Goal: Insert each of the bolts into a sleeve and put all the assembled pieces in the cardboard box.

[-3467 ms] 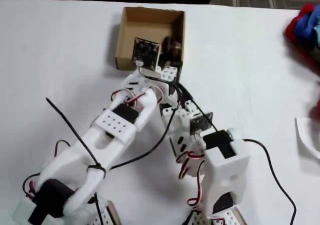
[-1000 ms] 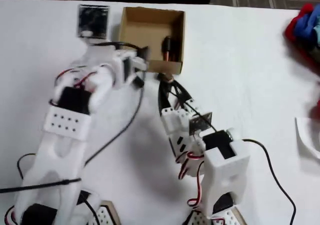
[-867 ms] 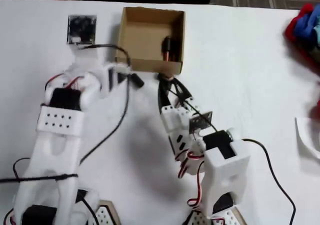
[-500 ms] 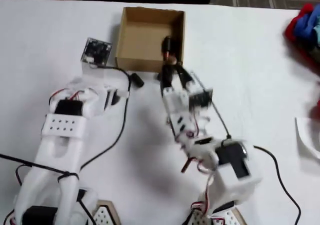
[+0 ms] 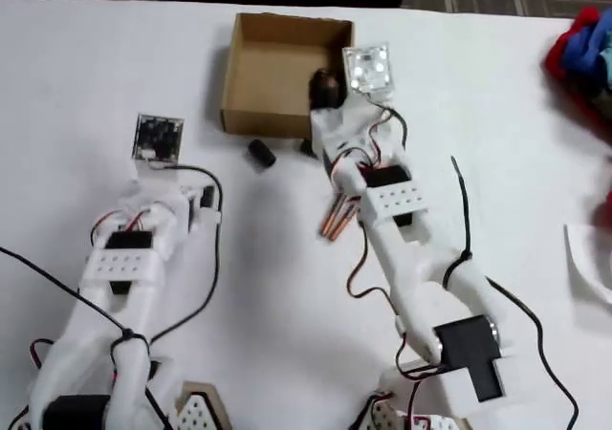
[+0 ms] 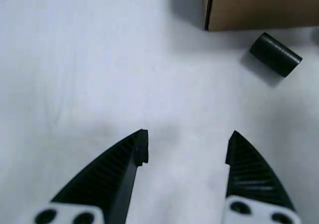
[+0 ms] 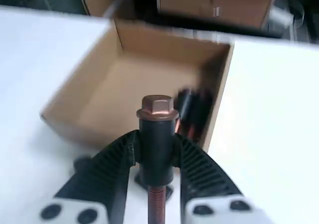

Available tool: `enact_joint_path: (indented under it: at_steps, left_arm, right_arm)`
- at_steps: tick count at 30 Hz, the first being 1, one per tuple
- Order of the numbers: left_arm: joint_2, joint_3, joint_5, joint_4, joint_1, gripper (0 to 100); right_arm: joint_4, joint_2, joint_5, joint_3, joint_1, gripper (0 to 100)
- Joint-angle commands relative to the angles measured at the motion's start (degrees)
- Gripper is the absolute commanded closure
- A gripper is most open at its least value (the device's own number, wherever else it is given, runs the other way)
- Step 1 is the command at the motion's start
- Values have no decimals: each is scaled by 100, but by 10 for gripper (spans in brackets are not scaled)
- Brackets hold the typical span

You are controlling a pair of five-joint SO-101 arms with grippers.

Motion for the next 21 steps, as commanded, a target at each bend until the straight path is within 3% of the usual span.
enact_joint_path:
  at_steps: [1,5,12,17,21]
  left_arm:
    - [-185,22,53,-158,-26,740]
    - [-176,22,44,-193,-26,740]
    - [-167,31,44,-202,-26,740]
    - [-167,31,44,-202,-26,740]
    - [-167,31,44,-202,-18,740]
  right_arm:
    - [602,-145,53,-1160,-57,976]
    - [1534,954,62,-3042,-48,976]
    - [3187,4382,466,-7930,-75,976]
    - [3556,6730,466,-11182,-40,976]
    - [3424,7934,492,-12475,-145,976]
